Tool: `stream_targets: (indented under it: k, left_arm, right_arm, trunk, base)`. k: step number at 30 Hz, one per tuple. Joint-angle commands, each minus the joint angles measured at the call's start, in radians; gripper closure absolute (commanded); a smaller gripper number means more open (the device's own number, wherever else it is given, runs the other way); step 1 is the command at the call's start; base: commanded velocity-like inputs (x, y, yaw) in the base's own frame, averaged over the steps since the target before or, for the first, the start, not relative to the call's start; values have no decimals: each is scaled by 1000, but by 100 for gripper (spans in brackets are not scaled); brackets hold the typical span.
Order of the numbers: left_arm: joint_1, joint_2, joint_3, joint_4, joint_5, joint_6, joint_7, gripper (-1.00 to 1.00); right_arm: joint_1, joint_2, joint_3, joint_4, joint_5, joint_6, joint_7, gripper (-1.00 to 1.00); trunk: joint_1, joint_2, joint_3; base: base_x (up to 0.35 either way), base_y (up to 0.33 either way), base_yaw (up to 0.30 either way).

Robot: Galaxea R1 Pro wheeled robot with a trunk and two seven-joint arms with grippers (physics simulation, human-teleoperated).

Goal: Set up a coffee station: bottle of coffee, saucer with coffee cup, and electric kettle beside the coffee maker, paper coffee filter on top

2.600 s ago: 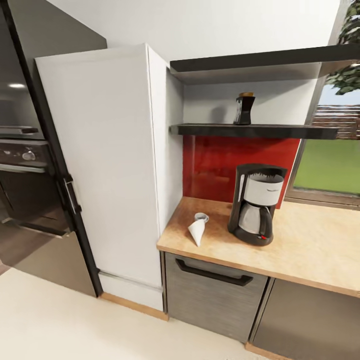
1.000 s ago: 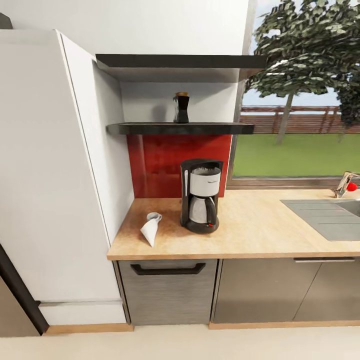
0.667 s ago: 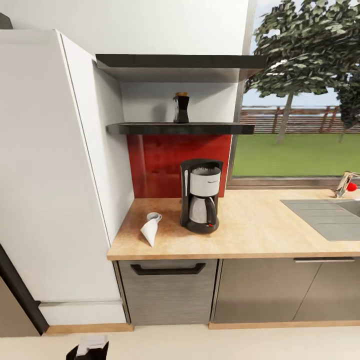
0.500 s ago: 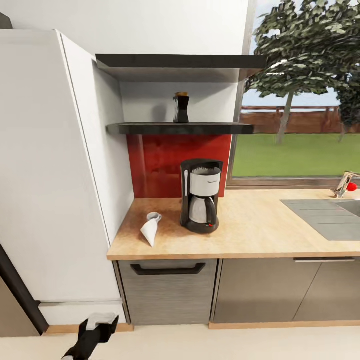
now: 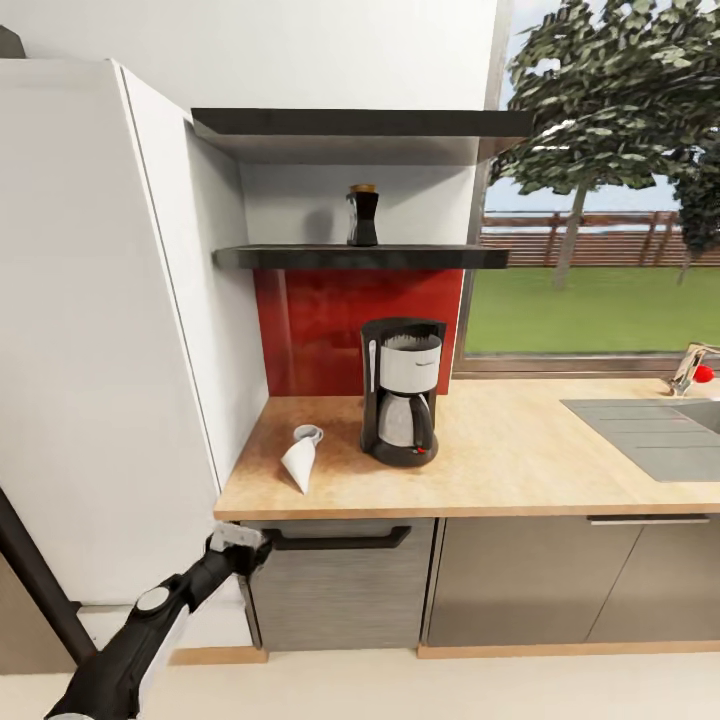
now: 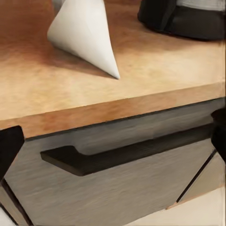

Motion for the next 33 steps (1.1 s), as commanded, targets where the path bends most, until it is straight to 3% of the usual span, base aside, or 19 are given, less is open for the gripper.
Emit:
stream_targets:
  k: [1, 8, 12, 16, 21, 26, 31, 33]
  left_arm:
    - [-12, 1, -3, 1, 9, 9, -12, -100]
    - [-164, 0, -4, 0, 9, 167, -139, -100]
    - [-227, 1, -5, 0, 9, 231, -181, -100]
    - [-288, 2, -13, 0, -33, 278, -205, -100]
    - [-327, 2, -17, 0, -145, 337, -267, -100]
    - [-382, 4, -17, 2, -284, 360, -409, -100]
    - [-449, 3, -18, 2, -418, 453, -571, -100]
    - [-459, 3, -17, 2, -457, 468, -627, -100]
  right_arm:
    - [0, 0, -1, 1, 1, -3, 0, -100]
    - [0, 0, -1, 1, 1, -3, 0, -100]
    - [0, 0, -1, 2, 1, -3, 0, -100]
    - [0, 0, -1, 5, 1, -3, 0, -100]
    - [0, 0, -1, 6, 1, -3, 0, -100]
    - [0, 0, -1, 6, 1, -3, 0, -100]
    - [0, 0, 0, 7, 1, -3, 0, -100]
    - [0, 0, 1, 7, 1, -3, 0, -100]
  trunk:
    - [0, -1, 0]
    - [0, -1, 0]
    - [0, -1, 0]
    - [0, -1, 0]
    - [0, -1, 0]
    - [0, -1, 0]
    - [0, -1, 0]
    - [0, -1, 0]
  base:
    - [0, 0, 0]
    - [0, 0, 0]
    - [0, 0, 0]
    - [0, 0, 0]
    - [0, 0, 0]
    - [0, 0, 0]
    - [0, 0, 0]
    - [0, 0, 0]
